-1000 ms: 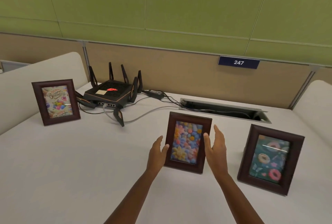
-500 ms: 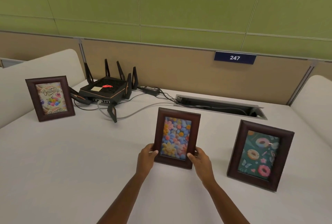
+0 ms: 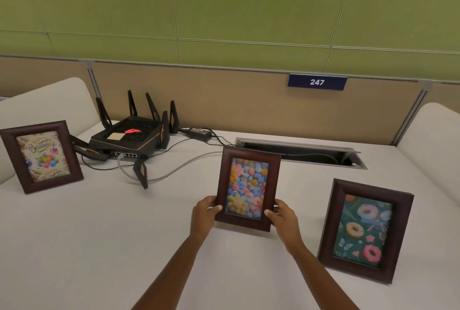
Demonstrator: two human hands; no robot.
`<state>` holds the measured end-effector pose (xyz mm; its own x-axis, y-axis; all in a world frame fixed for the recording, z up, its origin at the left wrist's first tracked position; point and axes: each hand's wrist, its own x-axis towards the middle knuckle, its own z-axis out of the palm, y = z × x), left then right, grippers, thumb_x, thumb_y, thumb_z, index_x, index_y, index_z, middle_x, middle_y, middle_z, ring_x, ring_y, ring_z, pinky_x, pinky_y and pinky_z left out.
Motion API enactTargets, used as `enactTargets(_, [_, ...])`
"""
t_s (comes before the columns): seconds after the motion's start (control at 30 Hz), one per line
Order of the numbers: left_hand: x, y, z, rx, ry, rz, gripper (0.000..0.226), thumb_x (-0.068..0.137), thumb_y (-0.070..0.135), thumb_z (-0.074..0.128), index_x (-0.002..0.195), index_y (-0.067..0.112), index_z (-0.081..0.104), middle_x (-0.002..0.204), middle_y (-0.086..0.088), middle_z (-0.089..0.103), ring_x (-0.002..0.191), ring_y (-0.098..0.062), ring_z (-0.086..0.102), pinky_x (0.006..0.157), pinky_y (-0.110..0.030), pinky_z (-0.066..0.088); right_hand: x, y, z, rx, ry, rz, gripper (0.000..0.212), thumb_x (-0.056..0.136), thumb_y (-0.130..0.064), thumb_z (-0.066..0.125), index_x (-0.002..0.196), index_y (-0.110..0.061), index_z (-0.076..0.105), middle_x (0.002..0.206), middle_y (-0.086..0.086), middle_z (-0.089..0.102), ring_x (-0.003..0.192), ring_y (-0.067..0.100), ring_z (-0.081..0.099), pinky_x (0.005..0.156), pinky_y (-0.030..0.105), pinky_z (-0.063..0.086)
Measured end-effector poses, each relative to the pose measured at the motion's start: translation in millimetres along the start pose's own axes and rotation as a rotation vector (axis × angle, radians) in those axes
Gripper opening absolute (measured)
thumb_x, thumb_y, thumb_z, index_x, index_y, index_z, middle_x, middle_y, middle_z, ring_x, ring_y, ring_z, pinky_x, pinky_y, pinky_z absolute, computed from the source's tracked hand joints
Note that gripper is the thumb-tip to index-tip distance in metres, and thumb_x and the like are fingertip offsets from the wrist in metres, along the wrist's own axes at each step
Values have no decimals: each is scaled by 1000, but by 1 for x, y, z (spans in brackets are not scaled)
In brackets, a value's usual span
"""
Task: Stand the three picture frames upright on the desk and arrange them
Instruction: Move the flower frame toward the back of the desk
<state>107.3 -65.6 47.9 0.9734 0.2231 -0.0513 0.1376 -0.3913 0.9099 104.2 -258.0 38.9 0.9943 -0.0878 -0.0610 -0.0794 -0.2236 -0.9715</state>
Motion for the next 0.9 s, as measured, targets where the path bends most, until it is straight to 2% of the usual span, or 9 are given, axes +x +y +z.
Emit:
enactTargets(0.13, [36,17,9,-10,-15,23,25,87,3,55,110,-7,59,112,-23,66,102,-36,63,89,-40,52,39,-12,-4,-20,29,3,32,90,-12,49,121,-2,46,120,17,58,104,29,58,90,42,50])
enactTargets(0.37, [105,33,23,-27,-14,51,25,86,2,55,108,-8,60,108,-25,67,100,-40,63,85,-38,51,110,-28,-1,-34,69,-1,33,91,-15,48,122,-3,46,124,17,57,108,33,57,91,42,50])
enactTargets(0.53, [145,37,32,-31,4,60,26,87,2,55,110,-8,59,110,-26,66,101,-39,62,88,-40,51,150,-35,5,-47,89,-15,34,91,-12,49,123,-2,45,125,18,57,110,33,57,92,43,49])
enactTargets(0.9, [163,26,51,-13,17,7,28,89,7,52,114,-6,57,116,-23,65,106,-37,61,96,-43,50,175,-21,12,-85,106,28,35,91,-13,49,124,-3,44,126,16,56,112,34,56,92,42,49])
